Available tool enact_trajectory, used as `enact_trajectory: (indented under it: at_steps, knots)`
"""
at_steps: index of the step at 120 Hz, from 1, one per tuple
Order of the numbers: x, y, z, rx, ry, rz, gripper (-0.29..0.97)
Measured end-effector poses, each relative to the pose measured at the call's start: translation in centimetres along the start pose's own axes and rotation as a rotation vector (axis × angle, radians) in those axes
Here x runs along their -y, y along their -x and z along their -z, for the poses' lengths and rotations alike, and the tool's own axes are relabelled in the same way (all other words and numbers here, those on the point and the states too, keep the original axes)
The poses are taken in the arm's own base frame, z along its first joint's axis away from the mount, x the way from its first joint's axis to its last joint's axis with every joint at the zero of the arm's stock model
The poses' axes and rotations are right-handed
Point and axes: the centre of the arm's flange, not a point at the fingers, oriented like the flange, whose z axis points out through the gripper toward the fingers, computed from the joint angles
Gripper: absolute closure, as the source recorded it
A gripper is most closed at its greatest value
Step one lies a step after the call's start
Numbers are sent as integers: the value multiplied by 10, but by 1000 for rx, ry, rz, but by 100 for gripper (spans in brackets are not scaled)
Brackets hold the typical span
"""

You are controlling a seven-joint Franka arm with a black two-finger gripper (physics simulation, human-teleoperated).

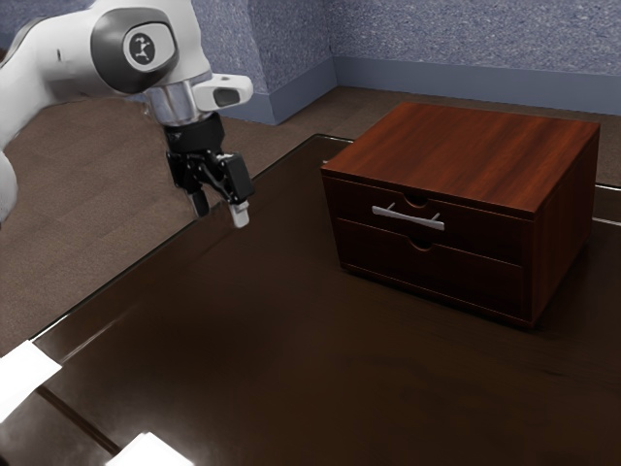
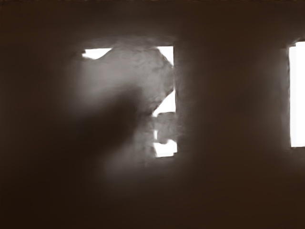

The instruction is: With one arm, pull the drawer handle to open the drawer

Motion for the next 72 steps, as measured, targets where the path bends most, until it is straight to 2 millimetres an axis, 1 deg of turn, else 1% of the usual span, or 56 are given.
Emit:
enact_trajectory:
  at_steps: [5,22,26,28,31,35,39,42,45,50,54,62,68,72]
  knots:
    - [-5,-2,-1,1,4,-9,0]
    - [-5,-2,-1,-1,13,-10,0]
    - [-7,3,9,-20,8,-12,0]
    - [-12,13,27,-52,-1,-18,0]
    - [-22,30,55,-104,-16,-37,0]
    - [-44,44,82,-165,-35,-94,0]
    - [-77,47,96,-211,-50,-200,0]
    - [-104,48,102,-234,-59,-290,0]
    - [-125,48,104,-251,-65,-371,0]
    - [-149,45,101,-256,-67,-483,0]
    - [-161,42,97,-254,-72,-556,0]
    - [-168,34,87,-238,-84,-663,0]
    - [-173,26,72,-209,-91,-735,0]
    - [-180,20,56,-179,-100,-788,0]
